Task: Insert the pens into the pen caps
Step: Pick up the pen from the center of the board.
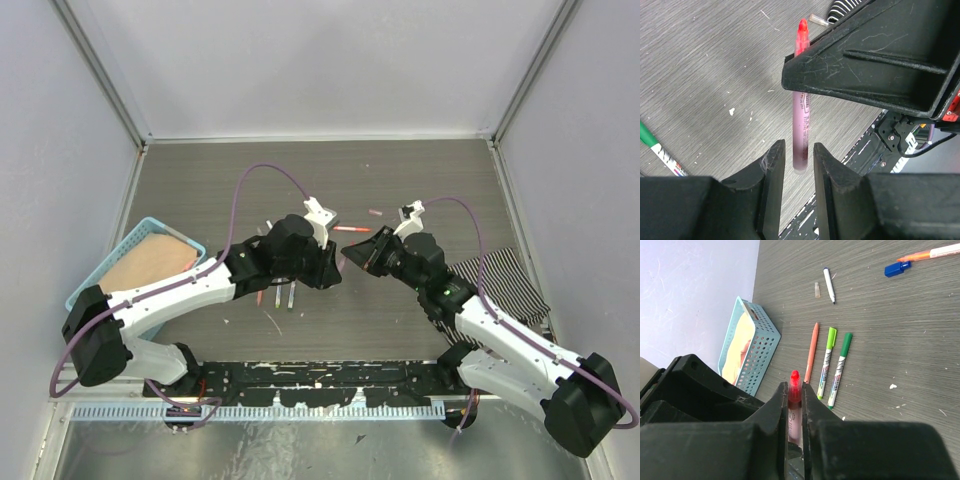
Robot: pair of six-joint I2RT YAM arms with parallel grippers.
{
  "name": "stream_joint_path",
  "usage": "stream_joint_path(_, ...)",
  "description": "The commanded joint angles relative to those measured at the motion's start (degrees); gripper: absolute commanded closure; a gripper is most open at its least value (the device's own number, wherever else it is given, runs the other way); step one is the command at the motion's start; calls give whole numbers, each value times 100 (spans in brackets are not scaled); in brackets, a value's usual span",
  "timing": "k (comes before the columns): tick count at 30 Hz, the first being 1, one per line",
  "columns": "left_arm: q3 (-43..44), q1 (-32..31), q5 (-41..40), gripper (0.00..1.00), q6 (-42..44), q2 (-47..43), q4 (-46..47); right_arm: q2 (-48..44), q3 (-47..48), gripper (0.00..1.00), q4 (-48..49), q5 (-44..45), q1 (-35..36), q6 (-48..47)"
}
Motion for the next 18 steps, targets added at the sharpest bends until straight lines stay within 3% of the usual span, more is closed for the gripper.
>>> stream_joint_path(1, 67, -32, 24, 64, 25, 93, 252, -140, 79, 100, 294, -129, -18, 39)
stream_joint_path(9, 105, -41, 37, 69, -2, 187, 315, -141, 55, 100, 311, -181, -19, 54)
stream_joint_path(15, 100, -46, -19, 90, -29, 176, 317, -107, 68, 99, 229, -156, -15, -39)
stream_joint_path(18, 130, -49, -94, 100, -22, 165, 212, -118, 138, 89, 56, -63, -19, -227)
